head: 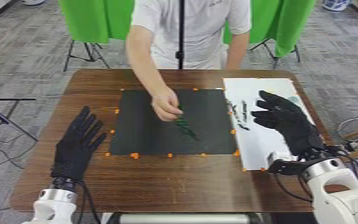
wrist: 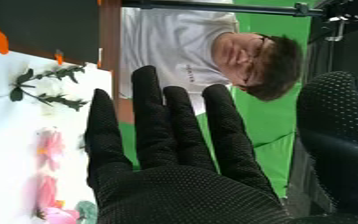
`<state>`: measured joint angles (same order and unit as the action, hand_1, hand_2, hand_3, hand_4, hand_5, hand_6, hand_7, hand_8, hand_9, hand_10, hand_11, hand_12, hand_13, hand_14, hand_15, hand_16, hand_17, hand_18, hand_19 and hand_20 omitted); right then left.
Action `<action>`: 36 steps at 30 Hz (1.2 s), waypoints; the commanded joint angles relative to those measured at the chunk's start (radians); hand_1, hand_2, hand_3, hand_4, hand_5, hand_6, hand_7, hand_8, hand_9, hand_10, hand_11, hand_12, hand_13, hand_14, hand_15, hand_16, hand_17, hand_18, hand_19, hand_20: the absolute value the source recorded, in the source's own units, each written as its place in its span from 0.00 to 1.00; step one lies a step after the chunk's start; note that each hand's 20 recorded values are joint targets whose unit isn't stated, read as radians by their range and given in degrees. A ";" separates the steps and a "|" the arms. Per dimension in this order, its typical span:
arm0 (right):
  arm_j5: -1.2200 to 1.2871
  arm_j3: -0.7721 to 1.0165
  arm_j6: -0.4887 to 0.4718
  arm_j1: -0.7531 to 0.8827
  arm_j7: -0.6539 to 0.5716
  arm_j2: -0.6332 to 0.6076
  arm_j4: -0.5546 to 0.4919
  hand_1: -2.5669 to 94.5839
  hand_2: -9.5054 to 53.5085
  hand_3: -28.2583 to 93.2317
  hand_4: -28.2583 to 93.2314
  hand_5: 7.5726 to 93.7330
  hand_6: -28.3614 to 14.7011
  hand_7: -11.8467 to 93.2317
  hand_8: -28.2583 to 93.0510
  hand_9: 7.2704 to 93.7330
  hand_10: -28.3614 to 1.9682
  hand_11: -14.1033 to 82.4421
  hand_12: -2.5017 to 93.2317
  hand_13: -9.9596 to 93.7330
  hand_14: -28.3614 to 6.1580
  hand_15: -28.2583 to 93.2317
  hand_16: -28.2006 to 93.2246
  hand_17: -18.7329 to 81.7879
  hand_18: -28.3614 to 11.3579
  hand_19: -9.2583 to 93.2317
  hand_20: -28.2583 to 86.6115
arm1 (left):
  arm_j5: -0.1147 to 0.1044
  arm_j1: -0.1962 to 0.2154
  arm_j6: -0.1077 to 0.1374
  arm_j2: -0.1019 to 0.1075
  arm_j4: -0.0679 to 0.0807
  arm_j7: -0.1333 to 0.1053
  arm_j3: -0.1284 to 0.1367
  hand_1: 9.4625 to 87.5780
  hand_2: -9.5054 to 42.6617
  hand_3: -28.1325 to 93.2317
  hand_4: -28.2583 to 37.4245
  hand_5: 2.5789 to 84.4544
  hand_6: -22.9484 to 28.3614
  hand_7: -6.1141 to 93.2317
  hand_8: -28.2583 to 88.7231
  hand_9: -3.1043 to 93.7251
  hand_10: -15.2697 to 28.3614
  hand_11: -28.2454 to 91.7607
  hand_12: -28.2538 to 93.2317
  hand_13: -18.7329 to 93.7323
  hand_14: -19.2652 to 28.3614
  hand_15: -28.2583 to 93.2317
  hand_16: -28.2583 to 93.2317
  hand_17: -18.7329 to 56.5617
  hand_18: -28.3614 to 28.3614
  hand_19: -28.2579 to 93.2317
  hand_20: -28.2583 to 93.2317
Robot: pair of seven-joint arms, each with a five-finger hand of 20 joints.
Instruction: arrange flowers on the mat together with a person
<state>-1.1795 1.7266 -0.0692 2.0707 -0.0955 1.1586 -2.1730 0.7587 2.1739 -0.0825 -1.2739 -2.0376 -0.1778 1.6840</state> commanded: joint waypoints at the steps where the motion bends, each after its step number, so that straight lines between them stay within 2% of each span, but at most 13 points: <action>1: 0.001 0.000 0.004 0.012 0.000 0.003 -0.005 0.19 0.20 0.95 0.04 0.27 0.55 0.28 0.14 0.27 0.46 0.26 0.25 0.40 0.45 0.45 0.41 0.22 0.15 0.47 0.42 | 0.004 0.014 0.011 -0.012 -0.003 0.008 0.003 0.23 0.09 0.82 0.01 0.24 0.46 0.23 0.16 0.20 0.54 0.32 0.36 0.29 0.61 0.29 0.30 0.05 0.84 0.52 0.30; 5: 0.005 0.017 -0.007 0.029 0.019 0.000 -0.007 0.19 0.20 0.95 0.04 0.27 0.55 0.28 0.14 0.27 0.46 0.26 0.25 0.40 0.45 0.46 0.41 0.22 0.15 0.47 0.42 | 0.006 0.016 0.014 -0.015 -0.011 0.015 0.007 0.23 0.09 0.82 0.01 0.24 0.46 0.23 0.16 0.20 0.54 0.32 0.36 0.29 0.61 0.30 0.30 0.05 0.84 0.52 0.30; 7: 0.008 0.014 0.002 0.022 0.026 -0.004 -0.005 0.19 0.20 0.95 0.04 0.27 0.55 0.28 0.14 0.27 0.46 0.26 0.25 0.40 0.45 0.46 0.41 0.22 0.15 0.47 0.42 | 0.009 -0.002 0.014 -0.002 -0.007 0.007 0.005 0.23 0.10 0.82 0.01 0.24 0.46 0.23 0.16 0.20 0.54 0.32 0.36 0.29 0.61 0.30 0.30 0.05 0.85 0.52 0.30; 9: 0.002 0.005 -0.008 0.005 0.027 -0.004 0.003 0.19 0.20 0.95 0.04 0.27 0.55 0.28 0.14 0.27 0.46 0.26 0.25 0.40 0.45 0.46 0.41 0.22 0.15 0.47 0.42 | 0.008 -0.001 0.010 0.004 -0.011 0.006 0.010 0.23 0.10 0.82 0.01 0.24 0.46 0.23 0.16 0.20 0.54 0.32 0.36 0.29 0.61 0.30 0.30 0.05 0.85 0.52 0.30; 11: 0.002 -0.007 -0.011 -0.005 0.023 0.004 0.009 0.19 0.20 0.95 0.04 0.27 0.55 0.28 0.14 0.27 0.46 0.26 0.25 0.40 0.45 0.46 0.41 0.22 0.15 0.47 0.42 | 0.002 0.005 0.018 0.003 -0.011 0.011 0.009 0.23 0.10 0.82 0.02 0.24 0.46 0.23 0.16 0.20 0.54 0.32 0.36 0.29 0.61 0.30 0.30 0.05 0.84 0.52 0.30; 14: -0.006 -0.004 -0.032 0.005 0.021 0.012 0.003 0.19 0.21 0.95 0.04 0.27 0.55 0.28 0.14 0.28 0.45 0.26 0.25 0.40 0.45 0.46 0.41 0.22 0.15 0.47 0.42 | 0.002 0.013 0.011 0.000 -0.011 0.015 0.010 0.23 0.10 0.82 0.02 0.24 0.46 0.23 0.16 0.20 0.54 0.32 0.36 0.29 0.61 0.30 0.30 0.05 0.85 0.52 0.30; 18: -0.002 0.002 -0.022 -0.004 0.019 0.005 0.006 0.19 0.21 0.95 0.04 0.27 0.55 0.28 0.14 0.28 0.45 0.26 0.25 0.40 0.45 0.46 0.41 0.22 0.15 0.47 0.42 | 0.005 -0.013 0.004 0.002 -0.001 0.008 0.002 0.23 0.10 0.82 0.01 0.24 0.46 0.23 0.16 0.20 0.54 0.32 0.36 0.29 0.61 0.30 0.30 0.05 0.85 0.52 0.30; 20: -0.006 0.001 -0.032 -0.006 0.014 0.009 0.007 0.19 0.21 0.95 0.04 0.27 0.55 0.28 0.14 0.28 0.45 0.26 0.24 0.40 0.45 0.46 0.41 0.22 0.15 0.47 0.42 | 0.007 -0.014 0.000 0.007 -0.003 0.015 0.004 0.23 0.10 0.82 0.01 0.24 0.46 0.23 0.16 0.20 0.54 0.32 0.36 0.29 0.61 0.30 0.30 0.05 0.84 0.52 0.30; 24: -0.005 -0.012 -0.045 -0.008 0.005 0.020 0.010 0.19 0.21 0.95 0.04 0.27 0.55 0.28 0.14 0.28 0.45 0.26 0.24 0.41 0.45 0.46 0.41 0.22 0.15 0.47 0.42 | 0.003 0.013 0.021 -0.007 -0.012 0.014 0.007 0.23 0.10 0.82 0.01 0.24 0.46 0.23 0.16 0.20 0.54 0.32 0.36 0.29 0.61 0.30 0.30 0.05 0.84 0.52 0.30; 26: -0.009 -0.002 -0.052 -0.001 0.005 0.020 0.005 0.19 0.21 0.95 0.04 0.27 0.55 0.28 0.14 0.28 0.45 0.26 0.24 0.40 0.45 0.46 0.41 0.22 0.15 0.47 0.42 | 0.000 0.013 0.020 -0.002 -0.011 0.011 0.002 0.23 0.10 0.82 0.01 0.24 0.46 0.23 0.16 0.20 0.54 0.32 0.36 0.29 0.62 0.30 0.30 0.05 0.84 0.52 0.30; 29: -0.001 0.000 -0.029 0.001 0.006 0.001 0.002 0.19 0.21 0.95 0.04 0.27 0.55 0.28 0.14 0.28 0.45 0.26 0.24 0.41 0.45 0.46 0.41 0.22 0.15 0.47 0.42 | 0.012 -0.010 -0.003 -0.011 -0.002 0.014 -0.002 0.23 0.10 0.82 0.01 0.23 0.46 0.23 0.16 0.20 0.54 0.33 0.36 0.29 0.61 0.30 0.30 0.05 0.84 0.52 0.30; 33: 0.003 -0.004 -0.045 0.004 0.001 0.012 0.003 0.19 0.21 0.95 0.04 0.28 0.55 0.28 0.14 0.28 0.45 0.26 0.24 0.40 0.45 0.46 0.40 0.22 0.15 0.47 0.42 | 0.008 -0.001 0.005 -0.006 -0.007 0.013 -0.002 0.23 0.10 0.82 0.01 0.23 0.46 0.23 0.16 0.20 0.54 0.33 0.36 0.29 0.61 0.30 0.30 0.05 0.84 0.52 0.30; 36: -0.002 0.000 -0.050 0.013 0.002 0.018 -0.002 0.19 0.21 0.95 0.04 0.28 0.55 0.28 0.14 0.28 0.45 0.26 0.24 0.40 0.44 0.46 0.40 0.22 0.15 0.47 0.42 | 0.013 0.008 -0.009 -0.023 -0.010 0.021 0.001 0.23 0.10 0.82 0.01 0.23 0.46 0.23 0.16 0.20 0.54 0.33 0.36 0.29 0.62 0.30 0.30 0.05 0.84 0.52 0.31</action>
<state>-1.1771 1.7242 -0.1093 2.0605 -0.0922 1.1671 -2.1655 0.7624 2.1650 -0.0774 -1.2739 -2.0469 -0.1733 1.6881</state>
